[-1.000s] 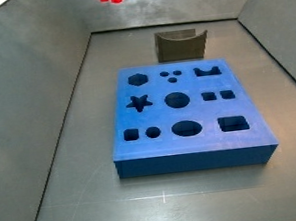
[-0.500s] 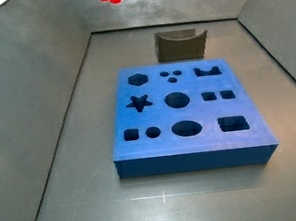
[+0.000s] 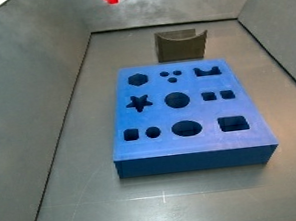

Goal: Pick up the square-circle object. Move up. Rotate the square-circle object. Move to above the board. Insert the square-circle object.
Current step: Rotate the square-circle object.

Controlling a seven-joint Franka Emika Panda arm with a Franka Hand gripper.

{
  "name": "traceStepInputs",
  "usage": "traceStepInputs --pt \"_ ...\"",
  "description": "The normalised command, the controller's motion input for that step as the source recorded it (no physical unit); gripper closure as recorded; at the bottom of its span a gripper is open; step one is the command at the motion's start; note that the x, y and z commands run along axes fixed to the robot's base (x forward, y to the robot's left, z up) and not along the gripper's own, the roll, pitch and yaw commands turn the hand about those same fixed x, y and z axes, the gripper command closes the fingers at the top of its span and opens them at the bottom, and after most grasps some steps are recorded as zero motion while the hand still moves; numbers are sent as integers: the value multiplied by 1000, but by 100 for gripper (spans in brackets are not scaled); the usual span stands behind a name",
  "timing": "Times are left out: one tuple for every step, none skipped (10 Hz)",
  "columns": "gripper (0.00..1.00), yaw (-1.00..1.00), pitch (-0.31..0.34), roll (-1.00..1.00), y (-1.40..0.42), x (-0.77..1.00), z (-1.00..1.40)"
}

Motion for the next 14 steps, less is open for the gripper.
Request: traceStepInputs --pt "100 -1000 6 -6 7 35 -11" --pt "100 -1000 7 -6 8 34 -11" --pt "100 -1000 7 -7 8 34 -11" --pt "100 -1000 8 -7 8 34 -11" --pt "100 -1000 8 -8 9 34 -11" --pt "100 -1000 9 -8 9 33 -12" --pt "100 -1000 9 -9 9 33 -12" --pt "100 -1000 10 -10 9 33 -12" --pt "100 -1000 11 -10 9 33 -12" --pt "100 -1000 12 -12 10 33 -12" --pt "100 -1000 14 -13 10 33 -12" --pt "100 -1000 16 -15 10 33 -12" --pt "100 -1000 7 -6 0 0 0" --pt "100 -1000 7 -7 0 0 0"
